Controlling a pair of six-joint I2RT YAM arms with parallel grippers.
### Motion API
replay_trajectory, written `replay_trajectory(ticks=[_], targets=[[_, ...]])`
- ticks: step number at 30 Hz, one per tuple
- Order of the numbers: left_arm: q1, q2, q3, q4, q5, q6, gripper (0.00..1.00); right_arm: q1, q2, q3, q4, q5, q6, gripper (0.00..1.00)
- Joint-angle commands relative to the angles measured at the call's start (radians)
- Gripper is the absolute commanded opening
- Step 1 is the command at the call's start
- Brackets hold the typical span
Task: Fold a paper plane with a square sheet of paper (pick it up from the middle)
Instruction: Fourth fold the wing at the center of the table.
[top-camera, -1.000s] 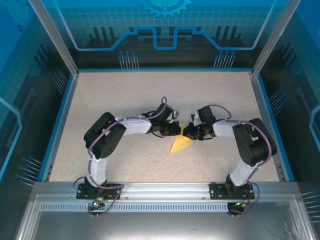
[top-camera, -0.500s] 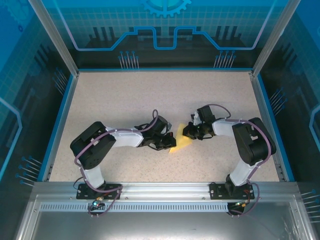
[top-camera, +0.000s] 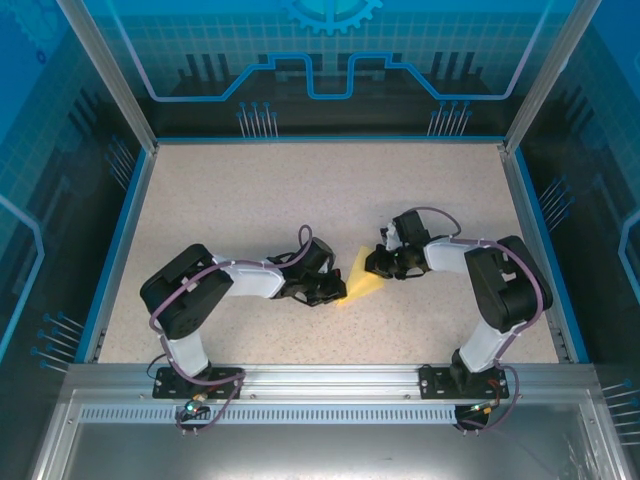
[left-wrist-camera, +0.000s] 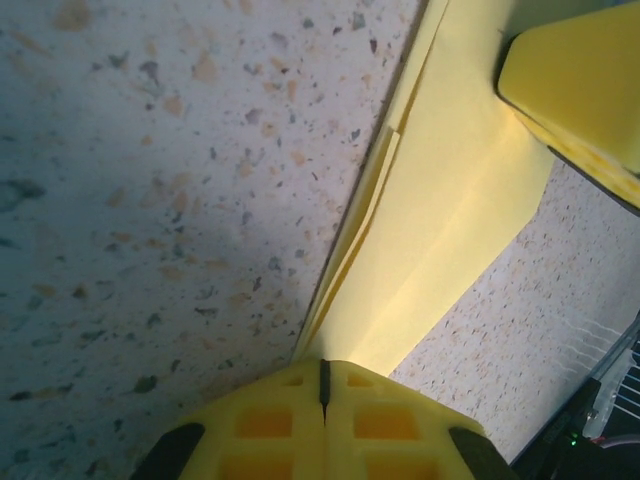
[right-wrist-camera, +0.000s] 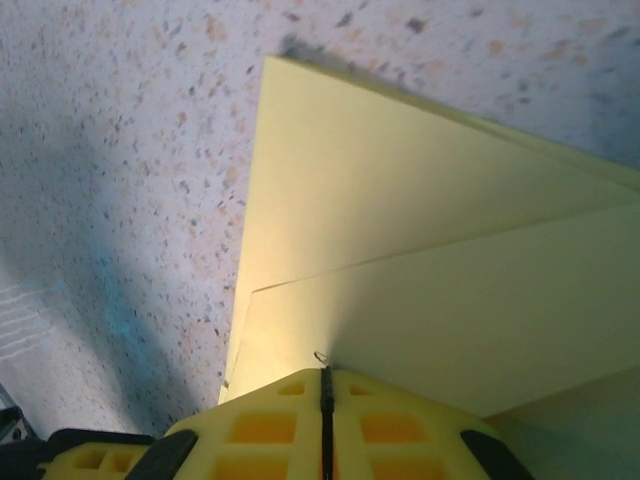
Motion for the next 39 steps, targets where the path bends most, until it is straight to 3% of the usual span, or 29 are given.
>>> replay_trajectory(ticks=[1,11,22,39], targets=[[-0.007,0.015,-0.045,-0.059,-0.034,-0.016,0.0,0.047,-0.082,0.001,-0.009,0.006,-0.09,0.1],[-0.013,0.019,-0.043,-0.102,-0.059,-0.018,0.0,0.165,-0.097,-0.063,0.02,0.018,-0.089,0.1],[-0.019,0.027,-0.05,-0.12,-0.078,-0.041,0.0,0.195,0.001,-0.068,0.036,-0.016,-0.102,0.09],[-0.019,0.048,-0.118,-0.222,-0.097,-0.041,0.0,-0.088,0.089,0.039,0.014,0.024,-0.118,0.09]])
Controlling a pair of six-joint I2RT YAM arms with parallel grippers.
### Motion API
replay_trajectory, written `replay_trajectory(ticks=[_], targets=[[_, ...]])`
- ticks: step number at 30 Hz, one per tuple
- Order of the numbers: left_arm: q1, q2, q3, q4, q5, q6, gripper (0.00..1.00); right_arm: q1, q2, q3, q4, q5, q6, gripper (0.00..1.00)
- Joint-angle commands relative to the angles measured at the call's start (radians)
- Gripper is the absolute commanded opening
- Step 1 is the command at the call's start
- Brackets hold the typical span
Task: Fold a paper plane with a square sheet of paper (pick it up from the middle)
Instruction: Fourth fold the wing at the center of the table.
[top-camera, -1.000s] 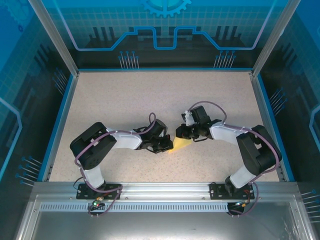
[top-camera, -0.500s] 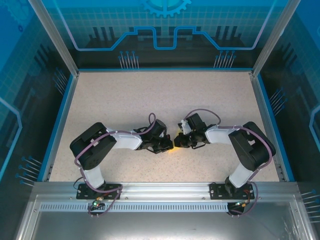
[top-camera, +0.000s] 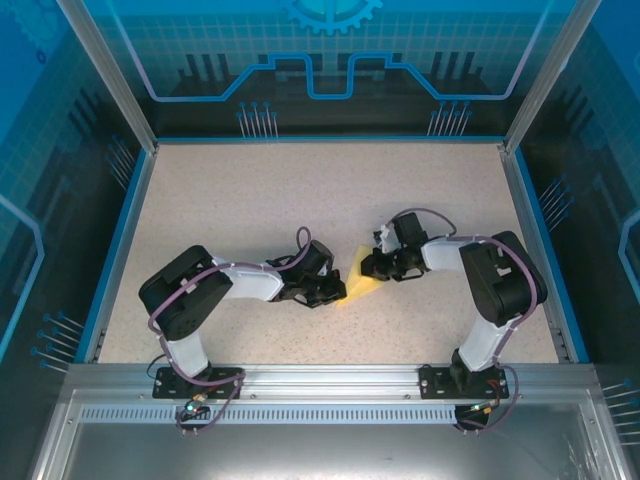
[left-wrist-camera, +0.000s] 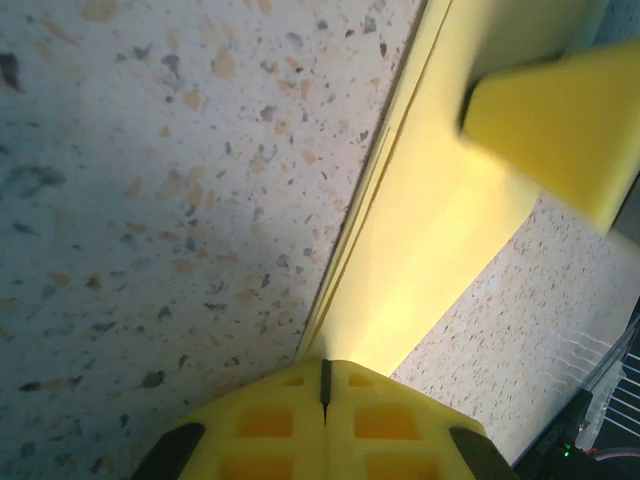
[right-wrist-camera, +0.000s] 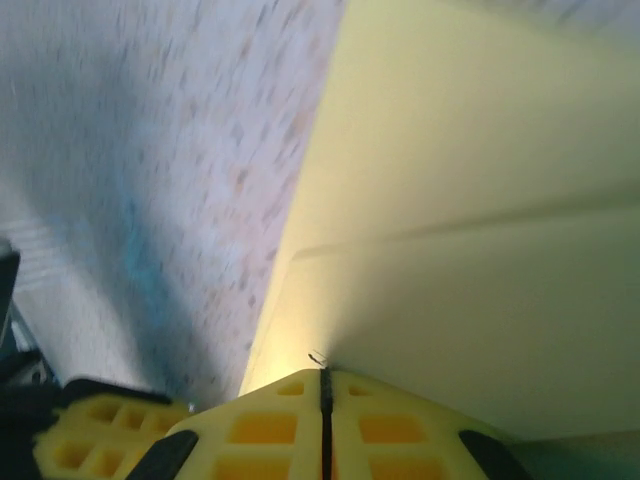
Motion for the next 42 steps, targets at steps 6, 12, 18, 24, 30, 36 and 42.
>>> replay_trajectory(ticks=[6,12,18,24,30,36,42], targets=[[-0.009,0.026,-0.073,-0.288,-0.087,0.018,0.0,-0.085,-0.015,0.042,0.006,0.109,-0.014,0.09],[-0.007,0.024,-0.068,-0.29,-0.093,0.018,0.0,0.061,-0.122,-0.036,0.039,0.076,0.005,0.09],[0.0,0.019,-0.068,-0.303,-0.099,0.024,0.0,0.199,-0.07,-0.076,0.078,0.074,0.034,0.07],[0.002,0.018,-0.087,-0.304,-0.099,0.021,0.0,0.135,-0.016,-0.089,0.098,0.128,0.029,0.04],[0.001,0.025,-0.125,-0.291,-0.095,0.011,0.0,-0.05,0.022,-0.057,0.116,0.117,0.057,0.04],[0.002,0.009,-0.146,-0.291,-0.094,0.005,0.0,-0.101,-0.016,-0.004,0.046,0.228,0.099,0.04],[0.001,-0.006,-0.143,-0.289,-0.093,0.01,0.0,-0.157,0.0,0.016,0.029,0.24,0.11,0.05]])
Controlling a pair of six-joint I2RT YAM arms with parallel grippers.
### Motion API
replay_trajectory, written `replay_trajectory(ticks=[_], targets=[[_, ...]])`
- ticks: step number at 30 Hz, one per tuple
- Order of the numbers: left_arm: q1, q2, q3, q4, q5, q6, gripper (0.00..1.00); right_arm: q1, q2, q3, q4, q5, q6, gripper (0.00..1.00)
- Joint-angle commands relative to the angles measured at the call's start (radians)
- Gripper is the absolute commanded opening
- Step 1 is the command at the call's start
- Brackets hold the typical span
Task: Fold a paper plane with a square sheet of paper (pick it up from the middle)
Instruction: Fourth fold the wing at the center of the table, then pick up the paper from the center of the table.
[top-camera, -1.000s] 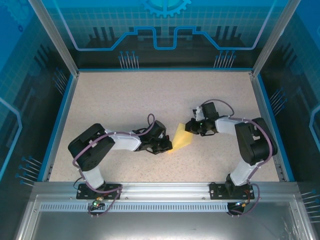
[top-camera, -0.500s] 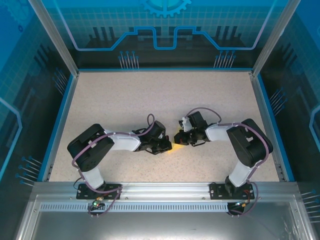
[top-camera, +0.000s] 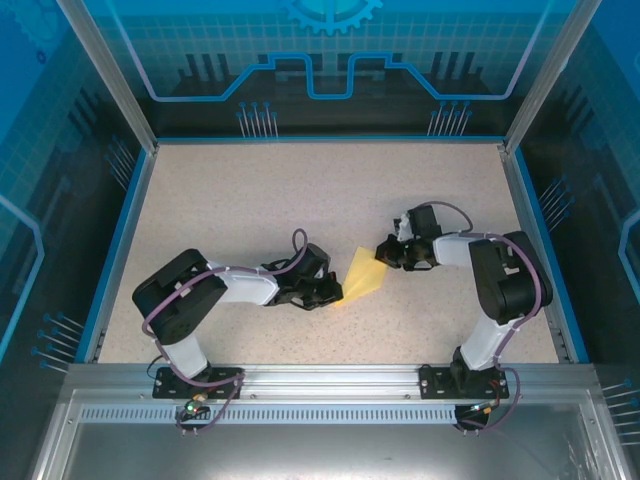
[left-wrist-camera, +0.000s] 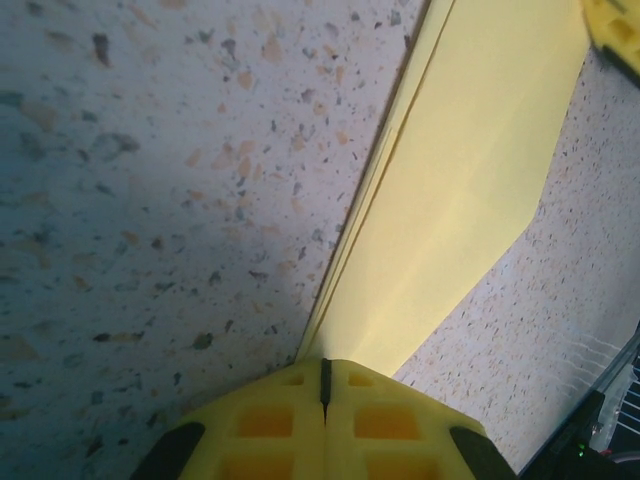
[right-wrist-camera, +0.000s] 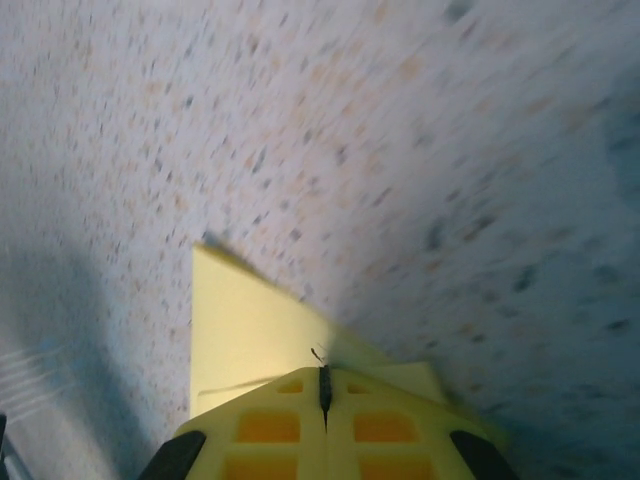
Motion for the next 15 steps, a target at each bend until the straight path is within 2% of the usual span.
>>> replay_trajectory(ticks=[1,6,12,15], targets=[[0.002,0.035,-0.082,-0.31,-0.062,0.002,0.0,-0.067,0.009,0.011,-0.016,0.115,0.012,0.05],[0.003,0.022,-0.082,-0.295,-0.049,0.009,0.0,-0.116,-0.036,0.041,-0.061,0.113,0.007,0.05],[0.002,0.003,-0.012,-0.233,0.025,0.08,0.0,-0.102,-0.149,0.035,-0.124,0.062,-0.014,0.1],[0.004,-0.03,0.042,-0.227,0.044,0.106,0.11,-0.076,-0.231,-0.022,-0.134,0.044,-0.005,0.2]])
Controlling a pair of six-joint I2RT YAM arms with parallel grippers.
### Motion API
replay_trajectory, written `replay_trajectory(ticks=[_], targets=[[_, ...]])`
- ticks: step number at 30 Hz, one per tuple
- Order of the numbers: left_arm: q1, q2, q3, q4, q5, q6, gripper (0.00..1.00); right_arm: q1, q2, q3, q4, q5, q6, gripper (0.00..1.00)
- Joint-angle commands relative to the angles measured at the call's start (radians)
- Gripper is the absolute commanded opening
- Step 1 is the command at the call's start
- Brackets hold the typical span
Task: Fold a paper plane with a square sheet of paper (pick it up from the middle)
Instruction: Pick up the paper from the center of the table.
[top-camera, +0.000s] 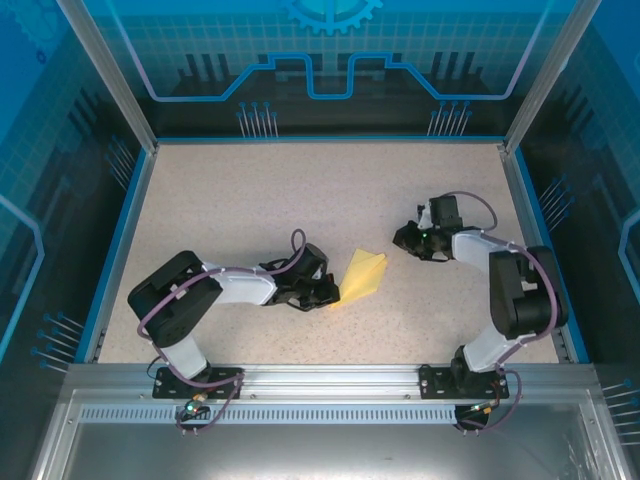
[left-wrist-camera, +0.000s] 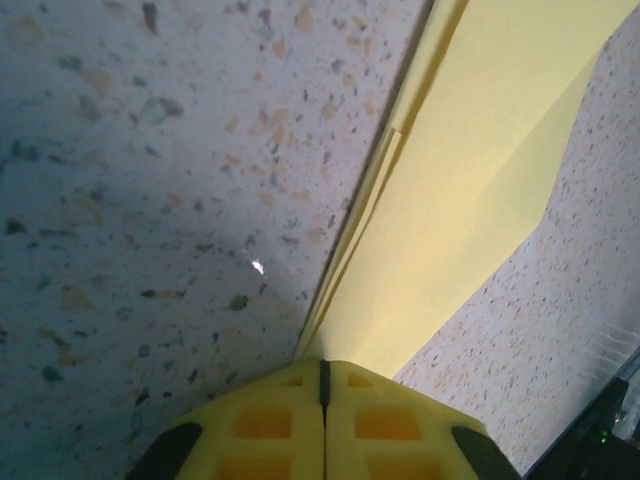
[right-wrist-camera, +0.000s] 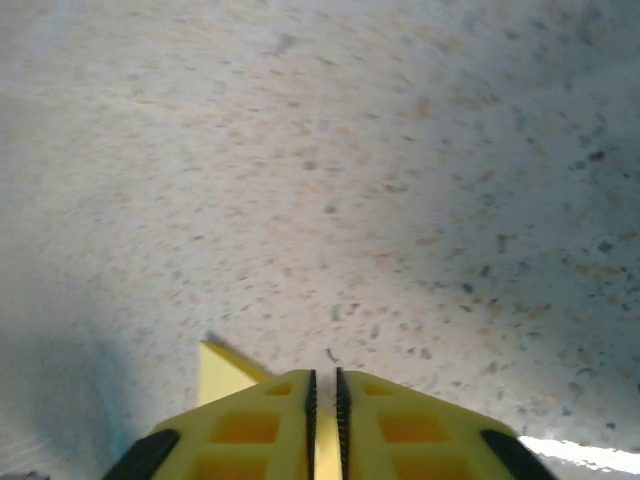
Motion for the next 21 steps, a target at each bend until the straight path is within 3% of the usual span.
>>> replay_trajectory(ticks=[1,6,9,18,21], targets=[[0.005,-0.013,0.048,-0.165,0.03,0.07,0.15,0.032,-0.102,-0.058,-0.053,-0.032,0.0,0.24],[0.031,-0.07,0.133,-0.22,0.01,0.105,0.36,0.091,-0.233,-0.188,-0.008,-0.075,0.109,0.49],[0.05,-0.122,0.141,-0.233,-0.029,0.109,0.52,0.125,-0.27,-0.25,0.051,-0.084,0.19,0.58],[0.107,-0.275,0.094,-0.311,-0.206,0.129,0.94,0.241,-0.189,-0.236,0.119,-0.004,0.371,0.62],[0.118,-0.291,0.087,-0.323,-0.207,0.107,0.99,0.269,-0.157,-0.204,0.095,0.051,0.412,0.61]])
